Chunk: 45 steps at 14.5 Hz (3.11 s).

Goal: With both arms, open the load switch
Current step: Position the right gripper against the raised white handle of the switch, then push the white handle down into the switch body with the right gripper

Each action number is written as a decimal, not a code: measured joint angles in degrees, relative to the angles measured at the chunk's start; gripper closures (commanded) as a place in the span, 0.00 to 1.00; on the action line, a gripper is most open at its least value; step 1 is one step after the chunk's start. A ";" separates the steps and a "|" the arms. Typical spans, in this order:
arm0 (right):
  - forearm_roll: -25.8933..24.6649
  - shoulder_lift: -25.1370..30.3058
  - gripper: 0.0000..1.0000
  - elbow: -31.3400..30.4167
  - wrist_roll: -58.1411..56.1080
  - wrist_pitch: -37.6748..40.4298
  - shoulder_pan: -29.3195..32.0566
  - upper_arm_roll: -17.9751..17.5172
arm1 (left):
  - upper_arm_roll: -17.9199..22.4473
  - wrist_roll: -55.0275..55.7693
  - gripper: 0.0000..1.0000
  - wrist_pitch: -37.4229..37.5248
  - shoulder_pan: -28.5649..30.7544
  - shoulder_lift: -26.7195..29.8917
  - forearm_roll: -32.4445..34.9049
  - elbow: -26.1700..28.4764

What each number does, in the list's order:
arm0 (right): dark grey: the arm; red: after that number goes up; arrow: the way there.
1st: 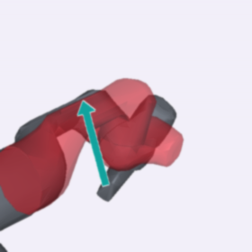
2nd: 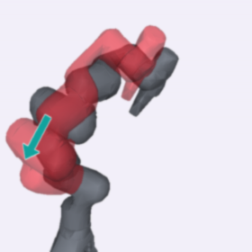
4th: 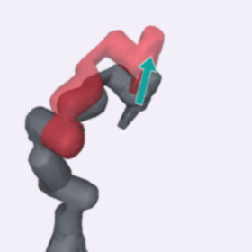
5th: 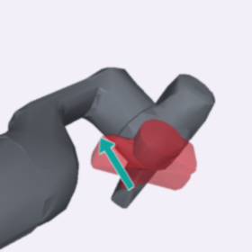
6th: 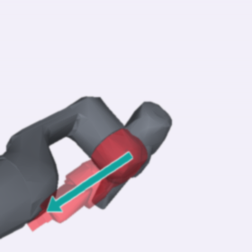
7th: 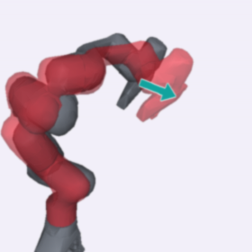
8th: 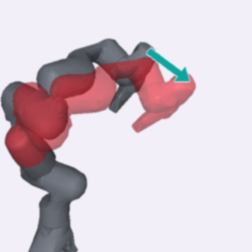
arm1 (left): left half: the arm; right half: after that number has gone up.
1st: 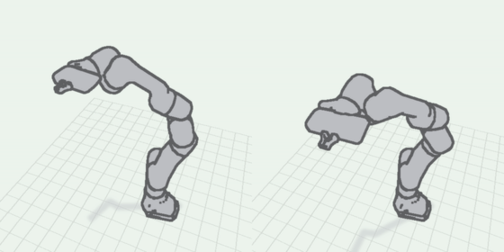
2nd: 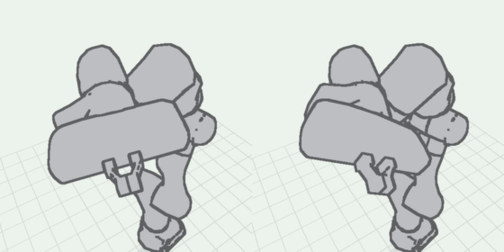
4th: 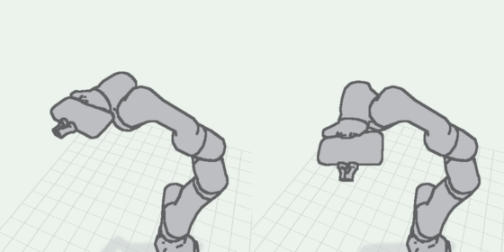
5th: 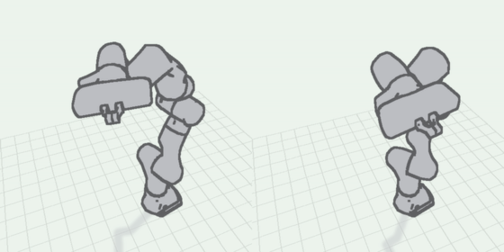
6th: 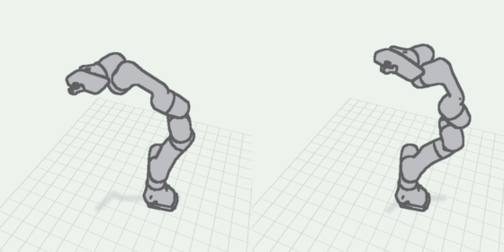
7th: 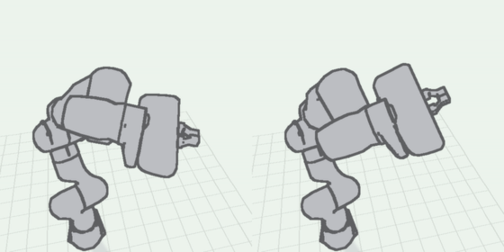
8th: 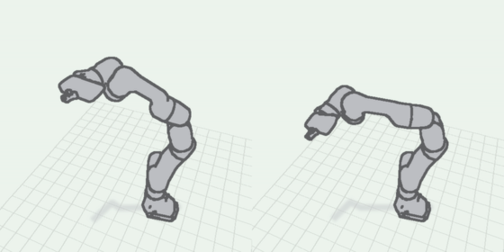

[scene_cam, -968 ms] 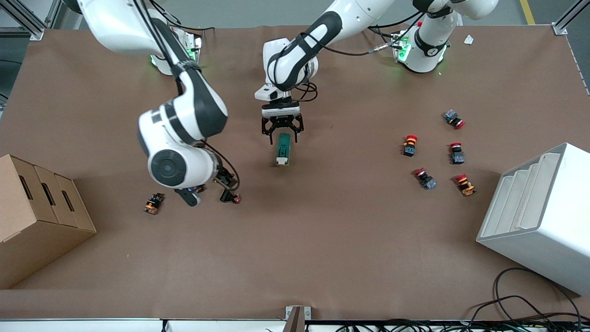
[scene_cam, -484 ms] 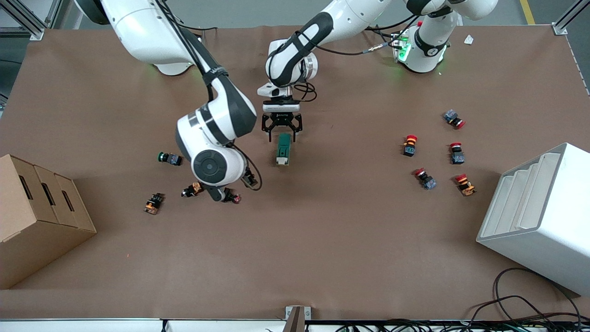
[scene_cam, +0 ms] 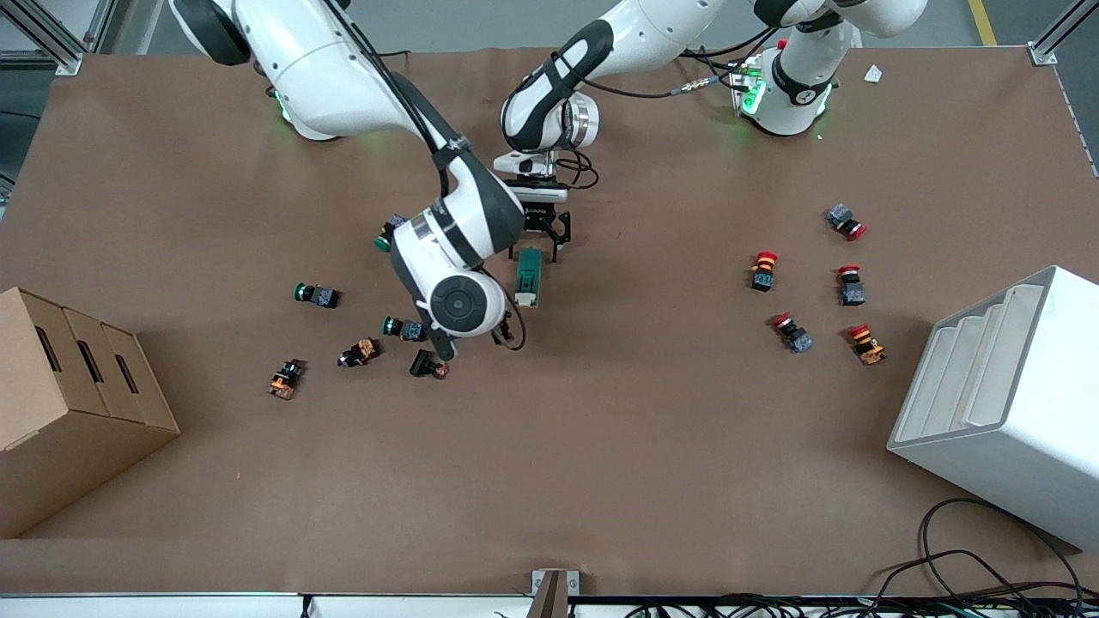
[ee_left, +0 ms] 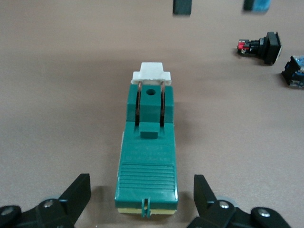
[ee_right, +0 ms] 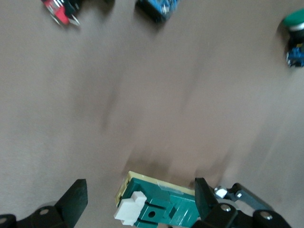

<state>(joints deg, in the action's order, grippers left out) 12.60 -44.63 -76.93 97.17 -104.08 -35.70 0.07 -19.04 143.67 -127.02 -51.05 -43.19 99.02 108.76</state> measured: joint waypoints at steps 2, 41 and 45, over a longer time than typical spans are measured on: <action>1.53 -1.23 0.00 0.01 1.30 -1.35 -0.88 0.00 | -0.02 0.67 0.03 1.40 -0.66 -0.07 0.07 0.26; 2.13 -3.34 0.00 2.64 3.19 14.90 -7.64 -1.39 | 0.15 3.59 0.00 10.66 -4.61 -3.65 5.50 -0.35; 2.12 -3.34 0.00 1.89 3.19 14.38 -7.68 -1.39 | 0.15 3.85 0.00 11.90 -5.04 -4.17 5.55 -0.73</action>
<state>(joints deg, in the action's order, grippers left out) 14.72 -47.97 -75.03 100.36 -89.70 -43.38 -1.32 -18.89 147.52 -115.12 -56.09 -47.36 104.57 108.03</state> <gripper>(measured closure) 0.000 0.000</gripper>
